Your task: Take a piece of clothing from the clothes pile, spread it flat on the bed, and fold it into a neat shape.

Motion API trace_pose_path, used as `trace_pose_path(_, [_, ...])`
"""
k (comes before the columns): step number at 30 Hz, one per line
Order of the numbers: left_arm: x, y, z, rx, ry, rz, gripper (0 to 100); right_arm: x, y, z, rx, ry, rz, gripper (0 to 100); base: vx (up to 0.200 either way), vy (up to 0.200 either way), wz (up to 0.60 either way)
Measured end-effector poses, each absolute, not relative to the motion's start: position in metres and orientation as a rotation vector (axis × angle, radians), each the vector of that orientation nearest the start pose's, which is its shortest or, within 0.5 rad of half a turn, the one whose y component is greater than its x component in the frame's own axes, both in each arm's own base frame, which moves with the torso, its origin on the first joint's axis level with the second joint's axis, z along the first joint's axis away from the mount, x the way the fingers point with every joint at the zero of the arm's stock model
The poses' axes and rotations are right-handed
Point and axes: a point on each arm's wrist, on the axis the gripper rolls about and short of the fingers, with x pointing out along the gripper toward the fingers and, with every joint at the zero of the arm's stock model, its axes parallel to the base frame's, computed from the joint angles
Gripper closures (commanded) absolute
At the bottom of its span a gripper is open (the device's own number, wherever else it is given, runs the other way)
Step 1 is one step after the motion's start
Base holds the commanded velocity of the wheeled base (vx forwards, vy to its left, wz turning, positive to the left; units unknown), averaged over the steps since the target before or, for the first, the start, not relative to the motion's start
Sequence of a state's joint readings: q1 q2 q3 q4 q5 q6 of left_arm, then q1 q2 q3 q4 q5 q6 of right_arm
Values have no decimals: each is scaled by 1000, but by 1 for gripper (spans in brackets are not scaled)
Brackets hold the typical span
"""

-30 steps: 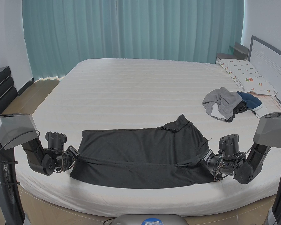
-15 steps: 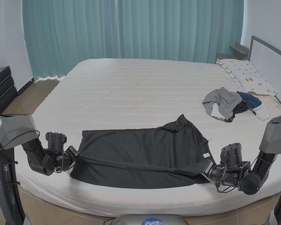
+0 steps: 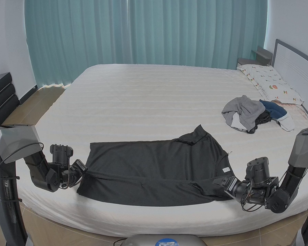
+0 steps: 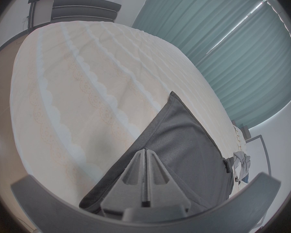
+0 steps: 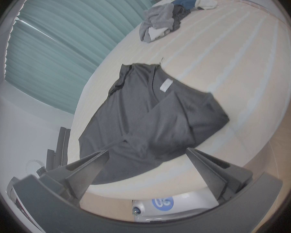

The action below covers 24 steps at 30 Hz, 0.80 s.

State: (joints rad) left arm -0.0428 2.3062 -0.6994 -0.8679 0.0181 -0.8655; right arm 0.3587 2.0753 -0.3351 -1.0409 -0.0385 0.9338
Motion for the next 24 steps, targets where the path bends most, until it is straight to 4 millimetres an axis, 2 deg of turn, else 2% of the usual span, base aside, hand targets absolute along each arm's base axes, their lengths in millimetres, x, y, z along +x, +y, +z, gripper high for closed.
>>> trace_pose_path(4, [346,-14,-24,-803,700,297,100,268,81,12,746,729,-62,0,0,0,0])
trace_pose_path(9, [345,-13,-24,-803,702,302,100,286,73,2,734,719,-73,0,0,0,0])
trace_pose_path(16, [344,-10,-25,-806,701,312,100,316,71,-13,750,718,-43,0,0,0,0])
trace_pose_path(20, [344,-10,-25,-806,702,314,100,325,72,-21,751,730,-44,0,0,0,0])
trace_pose_path(21, [344,-9,-25,-807,701,314,100,326,73,-24,750,738,-47,100,0,0,0])
trace_pose_path(24, [344,-9,-25,-806,701,315,100,329,73,-26,749,745,-49,100,0,0,0])
